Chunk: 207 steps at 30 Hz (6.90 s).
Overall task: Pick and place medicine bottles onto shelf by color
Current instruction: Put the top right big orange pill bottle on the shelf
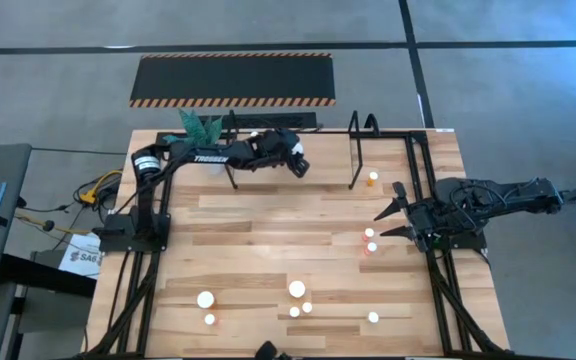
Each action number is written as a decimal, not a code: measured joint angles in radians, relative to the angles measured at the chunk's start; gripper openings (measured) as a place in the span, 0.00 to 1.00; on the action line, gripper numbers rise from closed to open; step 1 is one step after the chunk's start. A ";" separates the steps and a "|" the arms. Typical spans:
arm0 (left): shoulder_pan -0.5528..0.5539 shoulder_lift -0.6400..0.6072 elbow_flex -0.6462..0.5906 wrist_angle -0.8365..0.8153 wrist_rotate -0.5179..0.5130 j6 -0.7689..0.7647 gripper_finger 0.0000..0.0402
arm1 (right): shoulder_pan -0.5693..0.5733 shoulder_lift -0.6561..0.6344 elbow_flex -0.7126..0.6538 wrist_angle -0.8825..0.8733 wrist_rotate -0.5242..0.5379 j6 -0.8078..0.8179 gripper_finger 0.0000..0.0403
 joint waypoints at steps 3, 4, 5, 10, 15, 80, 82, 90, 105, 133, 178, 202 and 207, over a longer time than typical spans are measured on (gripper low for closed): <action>0.013 0.000 0.000 0.015 0.003 0.000 0.45 | 0.000 0.000 0.000 -0.001 0.000 0.000 0.55; 0.017 0.000 0.000 0.024 0.000 -0.001 0.45 | 0.000 0.000 0.000 -0.002 0.000 0.000 0.55; 0.021 0.000 0.000 0.026 -0.001 -0.005 0.45 | 0.000 0.000 0.000 -0.001 0.000 0.000 0.55; 0.037 0.005 0.001 0.026 0.019 -0.047 0.45 | 0.000 0.000 0.000 -0.002 0.000 0.000 0.55; 0.037 0.013 0.002 0.032 0.024 -0.050 0.45 | 0.000 0.000 0.000 -0.002 0.000 0.000 0.55; 0.093 0.031 0.002 0.039 0.035 0.039 0.45 | 0.000 0.000 0.000 -0.010 0.000 0.000 0.55; 0.093 0.031 0.002 0.040 0.043 0.040 0.45 | 0.000 0.000 0.000 -0.010 0.000 0.000 0.55; 0.093 0.031 0.002 0.040 0.043 0.037 0.45 | 0.000 0.000 0.000 -0.010 0.000 0.000 0.55; 0.101 0.030 0.002 0.055 0.032 0.002 0.45 | 0.000 0.000 0.000 -0.010 0.000 0.000 0.55; 0.104 0.078 0.069 0.029 0.041 -0.045 0.49 | 0.000 0.000 0.000 -0.016 0.000 0.000 0.55; 0.078 -0.008 0.069 0.018 -0.035 -0.023 0.55 | 0.000 0.000 0.000 -0.025 0.000 0.000 0.55; 0.052 -0.003 0.052 -0.007 -0.122 -0.112 0.55 | 0.000 0.000 0.000 -0.028 0.000 0.000 0.55; 0.046 -0.003 0.052 0.006 -0.150 -0.145 0.55 | 0.000 0.000 0.000 -0.028 0.000 0.000 0.55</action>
